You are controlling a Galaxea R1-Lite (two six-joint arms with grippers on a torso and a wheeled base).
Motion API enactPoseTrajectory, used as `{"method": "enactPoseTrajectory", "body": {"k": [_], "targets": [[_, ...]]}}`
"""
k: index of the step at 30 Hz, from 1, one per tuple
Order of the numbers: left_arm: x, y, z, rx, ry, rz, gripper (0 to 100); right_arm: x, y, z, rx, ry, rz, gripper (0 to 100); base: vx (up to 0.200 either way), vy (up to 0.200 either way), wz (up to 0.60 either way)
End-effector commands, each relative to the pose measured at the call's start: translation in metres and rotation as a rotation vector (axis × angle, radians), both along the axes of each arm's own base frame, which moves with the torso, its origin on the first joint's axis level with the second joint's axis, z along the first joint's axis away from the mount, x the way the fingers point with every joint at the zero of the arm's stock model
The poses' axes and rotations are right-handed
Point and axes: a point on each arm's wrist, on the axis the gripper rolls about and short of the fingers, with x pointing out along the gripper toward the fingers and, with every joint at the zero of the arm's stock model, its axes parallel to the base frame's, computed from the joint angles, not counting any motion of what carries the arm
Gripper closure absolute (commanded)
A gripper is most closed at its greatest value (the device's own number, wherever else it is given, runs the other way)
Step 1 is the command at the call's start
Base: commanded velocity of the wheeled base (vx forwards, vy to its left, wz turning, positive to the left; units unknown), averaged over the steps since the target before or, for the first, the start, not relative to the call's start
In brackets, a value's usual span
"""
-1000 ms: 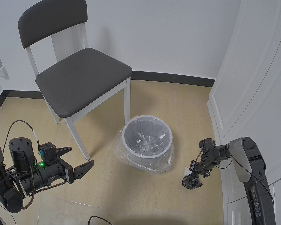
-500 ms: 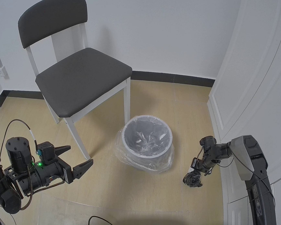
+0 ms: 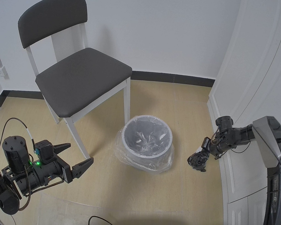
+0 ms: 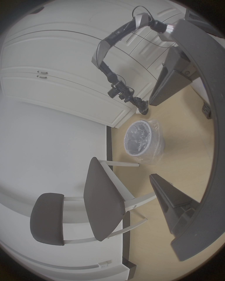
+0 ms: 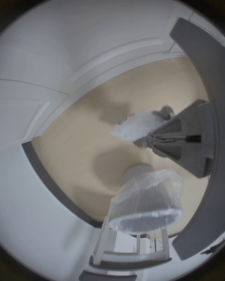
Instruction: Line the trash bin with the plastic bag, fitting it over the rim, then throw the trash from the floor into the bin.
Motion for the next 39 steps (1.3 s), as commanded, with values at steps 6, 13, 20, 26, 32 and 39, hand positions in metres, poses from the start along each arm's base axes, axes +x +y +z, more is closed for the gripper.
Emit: {"method": "enactPoseTrajectory", "body": {"k": [6, 13, 20, 26, 32, 39], "targets": [[-0.001, 0.001, 0.005, -0.007, -0.025, 0.004, 0, -0.058, 0.0, 0.123, 0.061, -0.261, 0.068, 100, 0.0, 0.0, 0.0], [-0.005, 0.003, 0.014, -0.011, -0.066, 0.003, 0, -0.09, 0.027, 0.138, 0.071, -0.33, 0.135, 100, 0.0, 0.0, 0.0], [-0.006, 0.003, 0.018, -0.007, -0.093, 0.004, 0, -0.103, 0.043, 0.137, 0.065, -0.355, 0.184, 100, 0.0, 0.0, 0.0], [-0.01, 0.005, 0.024, -0.016, -0.119, 0.005, 0, -0.122, 0.061, 0.134, -0.027, -0.39, 0.232, 100, 0.0, 0.0, 0.0], [-0.014, 0.004, 0.03, -0.025, -0.143, -0.003, 0, -0.124, 0.06, 0.166, -0.262, -0.575, 0.4, 100, 0.0, 0.0, 0.0], [-0.016, 0.005, 0.035, -0.032, -0.167, -0.004, 0, -0.124, 0.038, 0.171, -0.679, -0.625, 0.569, 100, 0.0, 0.0, 0.0]]}}
